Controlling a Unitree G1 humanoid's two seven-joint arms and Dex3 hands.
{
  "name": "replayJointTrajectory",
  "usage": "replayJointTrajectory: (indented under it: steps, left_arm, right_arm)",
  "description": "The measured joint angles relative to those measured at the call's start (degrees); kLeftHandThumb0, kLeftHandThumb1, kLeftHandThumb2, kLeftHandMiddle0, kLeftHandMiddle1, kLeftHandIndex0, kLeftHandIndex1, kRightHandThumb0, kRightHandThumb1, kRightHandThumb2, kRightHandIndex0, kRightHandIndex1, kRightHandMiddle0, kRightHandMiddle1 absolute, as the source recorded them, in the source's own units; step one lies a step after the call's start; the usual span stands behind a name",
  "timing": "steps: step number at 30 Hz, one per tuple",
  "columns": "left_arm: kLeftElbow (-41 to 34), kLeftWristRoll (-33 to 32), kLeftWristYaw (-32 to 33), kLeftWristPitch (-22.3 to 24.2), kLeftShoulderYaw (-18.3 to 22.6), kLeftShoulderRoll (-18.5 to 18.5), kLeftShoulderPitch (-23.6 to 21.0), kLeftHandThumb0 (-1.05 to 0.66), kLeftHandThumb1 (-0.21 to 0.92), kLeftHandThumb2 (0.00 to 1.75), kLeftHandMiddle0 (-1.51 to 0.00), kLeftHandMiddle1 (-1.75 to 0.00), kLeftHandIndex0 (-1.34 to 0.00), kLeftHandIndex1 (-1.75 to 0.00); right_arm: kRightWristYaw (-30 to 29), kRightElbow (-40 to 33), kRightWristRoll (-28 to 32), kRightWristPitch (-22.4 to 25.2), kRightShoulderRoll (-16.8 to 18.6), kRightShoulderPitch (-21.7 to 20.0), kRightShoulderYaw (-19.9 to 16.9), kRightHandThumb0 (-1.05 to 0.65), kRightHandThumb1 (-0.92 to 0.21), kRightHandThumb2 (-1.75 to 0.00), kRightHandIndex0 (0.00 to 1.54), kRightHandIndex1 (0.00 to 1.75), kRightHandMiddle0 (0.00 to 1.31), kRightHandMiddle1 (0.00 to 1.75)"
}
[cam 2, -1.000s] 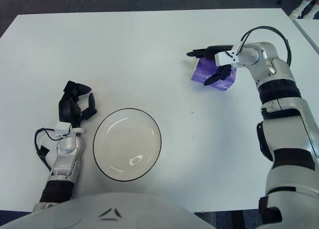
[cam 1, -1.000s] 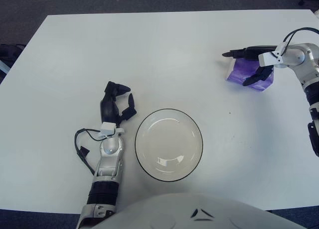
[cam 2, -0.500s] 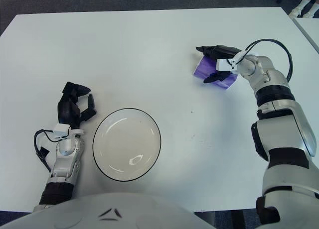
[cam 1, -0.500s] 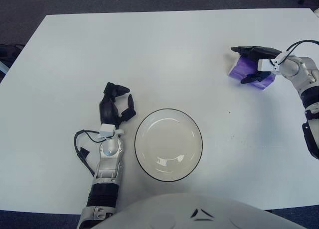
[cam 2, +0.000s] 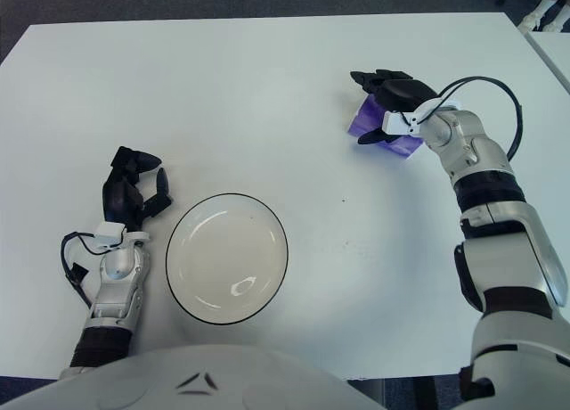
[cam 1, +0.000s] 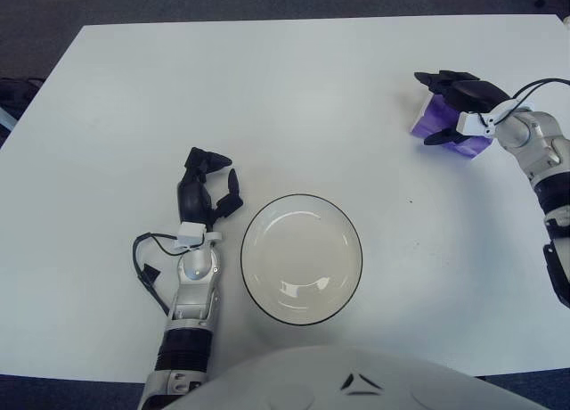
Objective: Put the tissue paper into the plate.
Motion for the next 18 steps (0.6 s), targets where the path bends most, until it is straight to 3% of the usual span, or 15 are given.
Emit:
replayJointTrajectory:
  steps: [5,18]
  left_arm:
    - [0.1,-0.2,-0.5,-0.1,0.1,0.0,0.2,-0.42,0.49,1.11,-0.75,-1.75,-0.47,-1.75]
    - [0.2,-1.7,-2.3,-0.7,0.8,0.1,0.4,-0.42,0.52,1.07,-0.71,-1.75,-0.45,-1.75]
  right_arm:
    - [-0.4,-10.0,-0.1,5.8,-0.8,6.8,-3.4,-1.05,-0.72,-0.34,0.0,0.0,0.0,0.0]
    - [1.5,-24.1,-1.0,16.2,-1.4,17.1,-6.8,-1.04,-0.69,-0.32,0.0,0.0,0.0,0.0]
